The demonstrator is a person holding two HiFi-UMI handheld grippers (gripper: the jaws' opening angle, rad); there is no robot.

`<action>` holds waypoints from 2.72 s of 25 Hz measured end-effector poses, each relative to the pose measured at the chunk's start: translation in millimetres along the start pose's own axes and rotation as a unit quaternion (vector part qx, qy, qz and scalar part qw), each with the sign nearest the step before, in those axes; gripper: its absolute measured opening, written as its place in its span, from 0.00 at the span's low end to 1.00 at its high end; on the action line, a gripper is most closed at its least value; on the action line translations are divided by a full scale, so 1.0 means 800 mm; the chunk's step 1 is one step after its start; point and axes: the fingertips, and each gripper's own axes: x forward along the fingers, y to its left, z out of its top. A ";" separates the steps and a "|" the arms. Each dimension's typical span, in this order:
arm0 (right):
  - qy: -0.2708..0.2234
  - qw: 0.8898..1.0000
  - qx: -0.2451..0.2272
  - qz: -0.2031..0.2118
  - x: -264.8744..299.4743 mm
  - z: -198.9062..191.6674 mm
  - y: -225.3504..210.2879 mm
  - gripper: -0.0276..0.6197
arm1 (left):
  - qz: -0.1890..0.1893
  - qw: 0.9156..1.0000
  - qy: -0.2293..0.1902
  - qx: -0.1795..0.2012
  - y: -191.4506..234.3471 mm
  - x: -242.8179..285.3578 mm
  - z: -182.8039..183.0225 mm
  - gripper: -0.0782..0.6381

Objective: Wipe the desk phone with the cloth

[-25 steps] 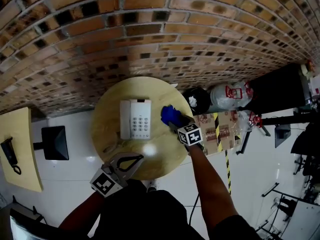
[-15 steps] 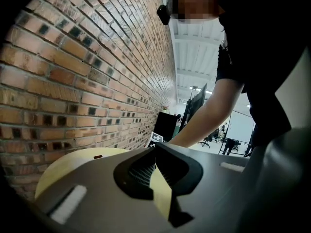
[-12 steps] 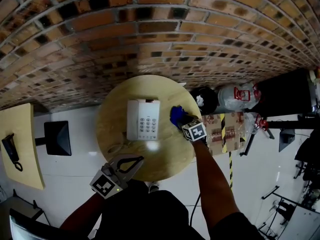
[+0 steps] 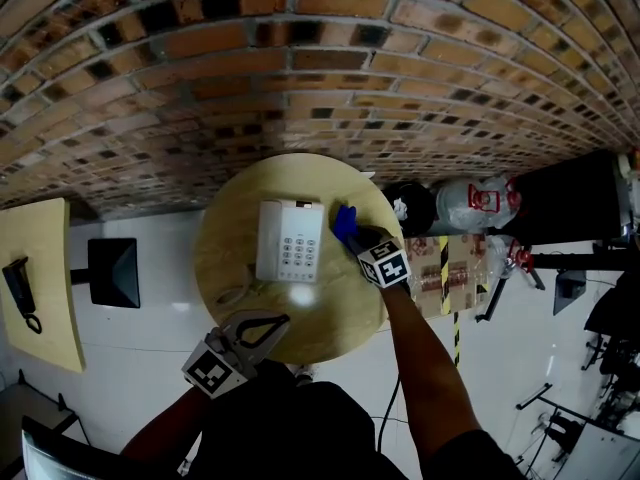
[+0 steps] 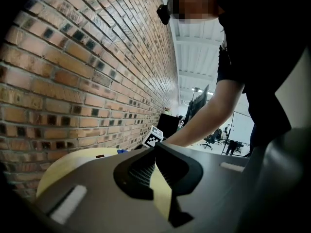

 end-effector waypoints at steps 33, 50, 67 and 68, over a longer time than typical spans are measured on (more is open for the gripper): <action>0.013 0.968 -0.112 0.224 0.045 -0.014 0.240 0.16 | 0.031 0.999 -0.021 -0.004 0.019 -0.033 0.000 0.10; -0.089 0.974 -0.105 0.179 0.074 0.203 0.152 0.16 | 0.054 0.998 -0.023 -0.020 0.024 -0.053 -0.003 0.10; -0.033 0.954 -0.165 0.249 0.069 0.085 0.308 0.16 | 0.058 0.998 -0.022 -0.017 0.041 -0.069 -0.014 0.10; -0.028 0.953 -0.163 0.254 0.067 0.074 0.317 0.16 | 0.057 0.998 -0.021 -0.018 0.040 -0.068 -0.015 0.10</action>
